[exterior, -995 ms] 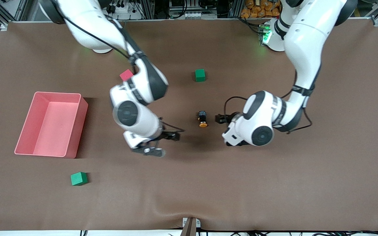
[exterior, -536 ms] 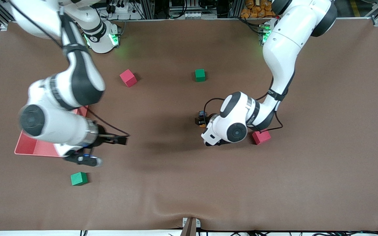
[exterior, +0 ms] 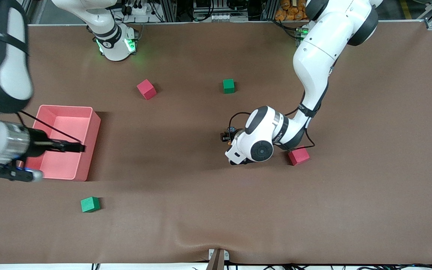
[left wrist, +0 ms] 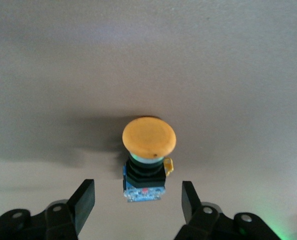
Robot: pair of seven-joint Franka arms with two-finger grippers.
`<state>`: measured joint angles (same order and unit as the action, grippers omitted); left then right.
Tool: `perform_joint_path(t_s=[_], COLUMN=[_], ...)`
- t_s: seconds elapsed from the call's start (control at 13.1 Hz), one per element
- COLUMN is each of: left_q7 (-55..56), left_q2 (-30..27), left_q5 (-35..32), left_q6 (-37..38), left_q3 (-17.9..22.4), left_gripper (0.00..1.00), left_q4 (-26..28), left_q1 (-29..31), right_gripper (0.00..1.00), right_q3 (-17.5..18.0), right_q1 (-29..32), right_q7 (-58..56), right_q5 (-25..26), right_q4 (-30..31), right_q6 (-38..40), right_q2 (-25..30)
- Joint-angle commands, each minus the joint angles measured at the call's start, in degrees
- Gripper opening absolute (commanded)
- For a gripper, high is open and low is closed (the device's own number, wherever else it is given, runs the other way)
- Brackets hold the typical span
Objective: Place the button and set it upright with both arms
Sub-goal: 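Grasp the button with the left gripper while the right gripper withdraws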
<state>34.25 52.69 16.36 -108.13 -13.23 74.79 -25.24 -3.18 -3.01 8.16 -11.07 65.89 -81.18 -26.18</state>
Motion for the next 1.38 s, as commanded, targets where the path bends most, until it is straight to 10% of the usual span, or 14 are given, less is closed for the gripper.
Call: perform_joint_path(t_s=[0.0,0.38,0.84,1.3], left_q7=[0.6,0.6,0.4,0.8], left_q2=[1.2,1.5,1.9,1.4], left_q5=[0.6,0.7,0.8,0.8], left_q6=[0.0,-0.1,-0.9,-1.5], left_q3=[0.5,0.4,0.4,0.4], left_gripper=[0.75,0.68,0.6,0.0], left_q4=[-1.5,-1.6,-1.6,-1.6], left_q1=[-0.7,-0.9,-1.6,-1.7], right_gripper=[1.0,1.0,1.0,1.0], right_q3=[1.9,4.5,6.7,6.6], right_q1=[1.4,2.1,3.2,2.7], right_q7=[-4.7,-1.6,3.3,1.2], right_q5=[5.0,7.7,9.0,12.7], right_q4=[-2.4,1.1,26.8,18.0], right_q6=[4.9,7.2,-6.4,-3.9], right_q2=[2.5,14.1,32.8,26.5])
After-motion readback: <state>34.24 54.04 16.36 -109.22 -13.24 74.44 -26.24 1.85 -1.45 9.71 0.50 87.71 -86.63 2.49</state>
